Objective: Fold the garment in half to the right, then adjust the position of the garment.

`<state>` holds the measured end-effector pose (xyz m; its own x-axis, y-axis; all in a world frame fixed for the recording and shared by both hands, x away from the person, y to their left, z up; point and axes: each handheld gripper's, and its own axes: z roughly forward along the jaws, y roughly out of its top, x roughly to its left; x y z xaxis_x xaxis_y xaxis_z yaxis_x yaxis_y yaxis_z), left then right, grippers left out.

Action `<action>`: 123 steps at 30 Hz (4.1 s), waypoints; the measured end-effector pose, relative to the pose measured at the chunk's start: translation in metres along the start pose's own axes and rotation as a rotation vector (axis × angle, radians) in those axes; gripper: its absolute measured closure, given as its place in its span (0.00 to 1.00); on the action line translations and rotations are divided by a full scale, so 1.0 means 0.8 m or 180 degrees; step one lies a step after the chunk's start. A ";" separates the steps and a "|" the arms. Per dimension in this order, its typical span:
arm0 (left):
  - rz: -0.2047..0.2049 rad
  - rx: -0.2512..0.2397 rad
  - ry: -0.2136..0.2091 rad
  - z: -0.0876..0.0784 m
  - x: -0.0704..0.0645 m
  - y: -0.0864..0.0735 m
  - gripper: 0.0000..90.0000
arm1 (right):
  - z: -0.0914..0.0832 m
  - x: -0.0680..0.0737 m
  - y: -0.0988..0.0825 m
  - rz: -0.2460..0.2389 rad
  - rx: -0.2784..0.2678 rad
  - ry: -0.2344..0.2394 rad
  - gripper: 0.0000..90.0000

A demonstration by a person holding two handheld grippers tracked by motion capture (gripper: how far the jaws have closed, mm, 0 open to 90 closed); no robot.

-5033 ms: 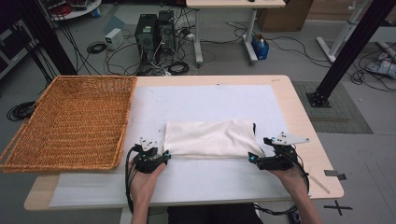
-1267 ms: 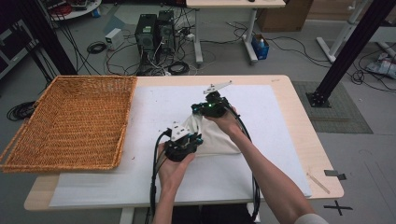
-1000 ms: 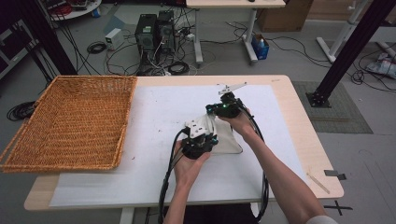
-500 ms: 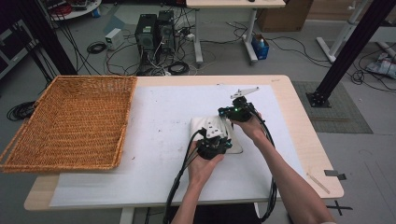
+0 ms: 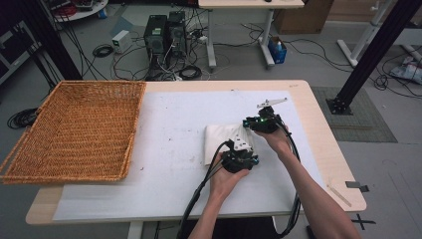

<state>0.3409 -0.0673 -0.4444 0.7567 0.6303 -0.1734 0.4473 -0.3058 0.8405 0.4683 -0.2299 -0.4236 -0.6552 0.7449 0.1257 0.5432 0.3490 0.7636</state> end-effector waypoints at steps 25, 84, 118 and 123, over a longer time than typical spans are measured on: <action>0.0544 0.0071 -0.0266 0.028 -0.037 0.005 0.65 | -0.043 -0.027 -0.034 0.0302 -0.0238 -0.0285 0.40; -0.0557 -0.0476 0.0959 -0.136 0.190 0.048 0.34 | -0.147 0.089 -0.153 -0.0035 -0.0326 -0.0349 0.13; -0.0648 0.0292 0.0745 -0.044 0.188 0.006 0.73 | -0.153 0.095 -0.154 0.0070 -0.0217 -0.0380 0.14; -0.0797 0.0214 0.0669 -0.043 0.190 0.004 0.86 | -0.146 0.092 -0.149 0.0160 -0.0225 -0.0357 0.14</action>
<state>0.4408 0.0519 -0.4507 0.5077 0.8230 -0.2547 0.6426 -0.1648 0.7483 0.2943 -0.2831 -0.4314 -0.5632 0.8207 0.0963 0.5329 0.2717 0.8014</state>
